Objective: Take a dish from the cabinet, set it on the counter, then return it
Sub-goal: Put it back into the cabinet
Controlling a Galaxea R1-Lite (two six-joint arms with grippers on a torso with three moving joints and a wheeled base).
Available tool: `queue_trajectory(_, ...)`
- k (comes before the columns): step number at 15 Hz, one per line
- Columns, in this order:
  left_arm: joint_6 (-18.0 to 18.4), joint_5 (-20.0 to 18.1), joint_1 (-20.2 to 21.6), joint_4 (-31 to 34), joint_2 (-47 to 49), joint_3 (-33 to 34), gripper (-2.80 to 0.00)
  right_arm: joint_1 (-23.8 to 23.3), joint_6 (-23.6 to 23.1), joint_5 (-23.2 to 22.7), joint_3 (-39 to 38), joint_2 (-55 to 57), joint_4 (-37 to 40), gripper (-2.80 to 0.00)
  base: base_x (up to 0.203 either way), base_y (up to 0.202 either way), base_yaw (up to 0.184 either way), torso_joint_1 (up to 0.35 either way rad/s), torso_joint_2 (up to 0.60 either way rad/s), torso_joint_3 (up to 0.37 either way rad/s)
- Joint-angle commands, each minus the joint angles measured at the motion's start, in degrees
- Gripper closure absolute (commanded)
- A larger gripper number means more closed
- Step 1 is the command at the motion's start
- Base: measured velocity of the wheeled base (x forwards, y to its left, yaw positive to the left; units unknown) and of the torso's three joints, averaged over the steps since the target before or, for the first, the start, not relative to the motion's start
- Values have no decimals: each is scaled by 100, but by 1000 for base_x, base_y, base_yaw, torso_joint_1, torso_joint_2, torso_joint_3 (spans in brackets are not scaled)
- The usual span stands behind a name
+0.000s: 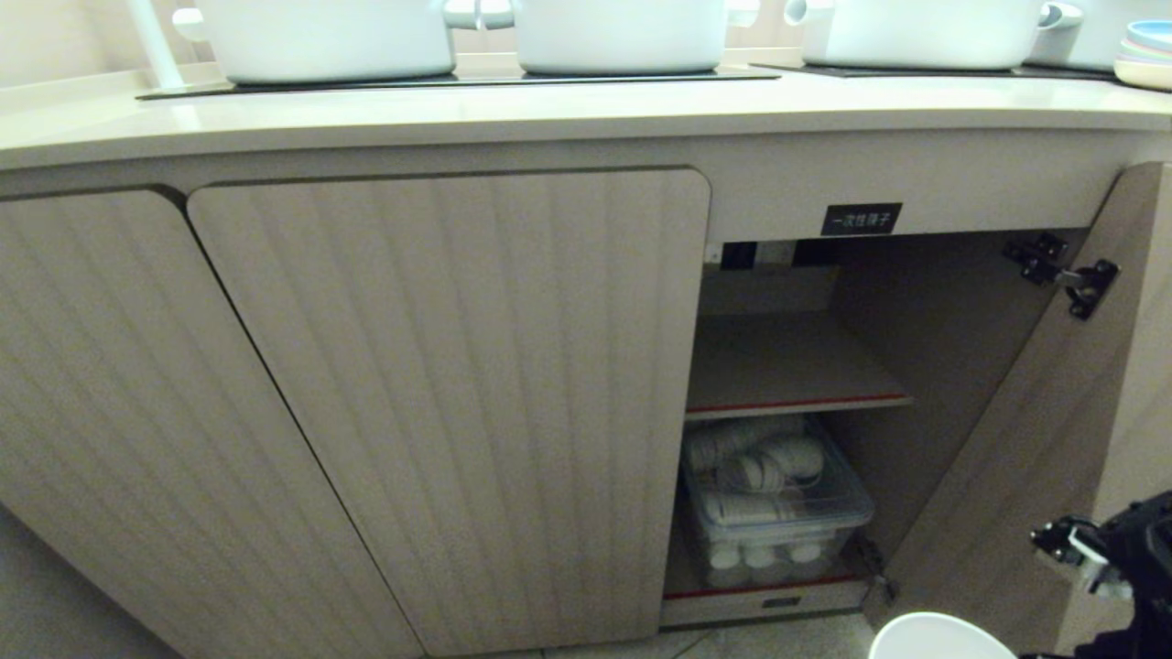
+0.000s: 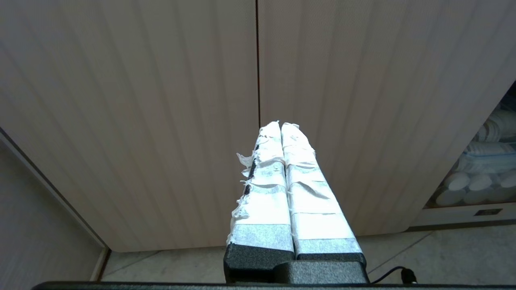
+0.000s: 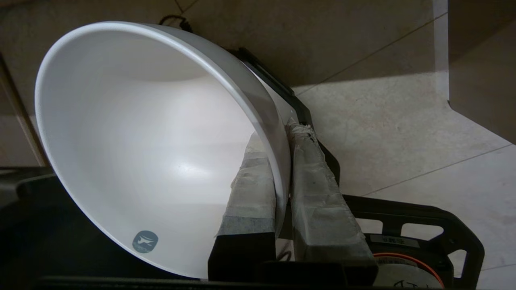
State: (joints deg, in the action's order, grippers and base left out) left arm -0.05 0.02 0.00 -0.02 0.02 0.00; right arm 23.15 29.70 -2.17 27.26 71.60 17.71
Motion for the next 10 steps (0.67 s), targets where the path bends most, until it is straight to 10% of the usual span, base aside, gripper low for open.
queue_trajectory(1, -4, -2, 0, -3, -2, 0, 0, -93, 93, 3, 236, 201, 42, 0, 0, 0, 0, 0, 0, 0)
queue_trajectory(10, -4, -1, 0, -6, -2, 0, 0, -280, 684, 502, 1361, 1138, 362, 0, 0, 0, 0, 0, 0, 0)
